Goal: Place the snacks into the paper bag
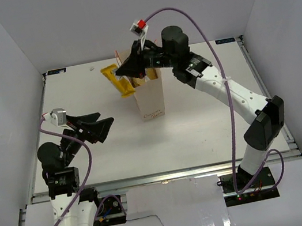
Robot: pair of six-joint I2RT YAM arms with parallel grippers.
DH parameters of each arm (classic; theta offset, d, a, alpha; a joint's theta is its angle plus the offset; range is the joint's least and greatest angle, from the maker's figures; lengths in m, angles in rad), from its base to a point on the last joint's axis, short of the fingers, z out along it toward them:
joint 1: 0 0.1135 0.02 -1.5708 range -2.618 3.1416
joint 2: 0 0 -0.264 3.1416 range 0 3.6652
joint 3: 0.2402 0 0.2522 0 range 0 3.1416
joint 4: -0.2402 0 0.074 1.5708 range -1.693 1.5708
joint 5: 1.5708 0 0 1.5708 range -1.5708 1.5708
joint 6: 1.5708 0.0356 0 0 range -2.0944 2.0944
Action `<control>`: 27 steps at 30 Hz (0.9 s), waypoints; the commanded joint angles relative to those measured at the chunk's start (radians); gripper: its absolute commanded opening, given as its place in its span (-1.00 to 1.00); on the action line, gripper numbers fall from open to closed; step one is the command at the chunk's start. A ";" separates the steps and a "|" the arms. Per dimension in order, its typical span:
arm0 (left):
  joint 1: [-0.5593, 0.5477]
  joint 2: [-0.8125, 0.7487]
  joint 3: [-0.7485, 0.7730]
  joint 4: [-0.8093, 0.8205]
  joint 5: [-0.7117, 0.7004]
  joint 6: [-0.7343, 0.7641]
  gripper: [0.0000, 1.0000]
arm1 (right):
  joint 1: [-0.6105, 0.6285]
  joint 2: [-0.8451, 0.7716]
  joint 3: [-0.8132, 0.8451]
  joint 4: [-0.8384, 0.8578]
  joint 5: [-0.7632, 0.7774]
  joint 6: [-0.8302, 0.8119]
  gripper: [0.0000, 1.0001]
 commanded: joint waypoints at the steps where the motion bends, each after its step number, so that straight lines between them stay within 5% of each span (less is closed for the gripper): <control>1: -0.001 0.002 0.017 -0.056 -0.058 0.049 0.96 | -0.069 -0.079 0.101 0.019 0.084 -0.129 -0.85; 8: -0.001 -0.009 -0.033 -0.036 -0.081 0.028 0.96 | -0.110 -0.030 0.123 0.003 0.452 -0.356 -0.85; 20: -0.001 -0.029 -0.024 -0.144 -0.150 0.057 0.96 | -0.106 -0.017 -0.064 0.108 0.718 -0.405 -0.82; 21: -0.001 -0.024 -0.026 -0.142 -0.152 0.051 0.96 | -0.106 -0.020 -0.084 0.115 0.721 -0.422 -0.71; 22: -0.001 -0.021 -0.022 -0.142 -0.158 0.046 0.96 | -0.104 -0.023 -0.087 0.109 0.718 -0.430 -0.13; 25: -0.001 0.011 0.003 -0.159 -0.181 0.037 0.96 | -0.101 -0.055 -0.090 0.085 0.651 -0.477 0.84; 27: -0.001 0.036 0.028 -0.192 -0.213 0.028 0.96 | -0.100 -0.086 -0.072 0.060 0.577 -0.494 0.96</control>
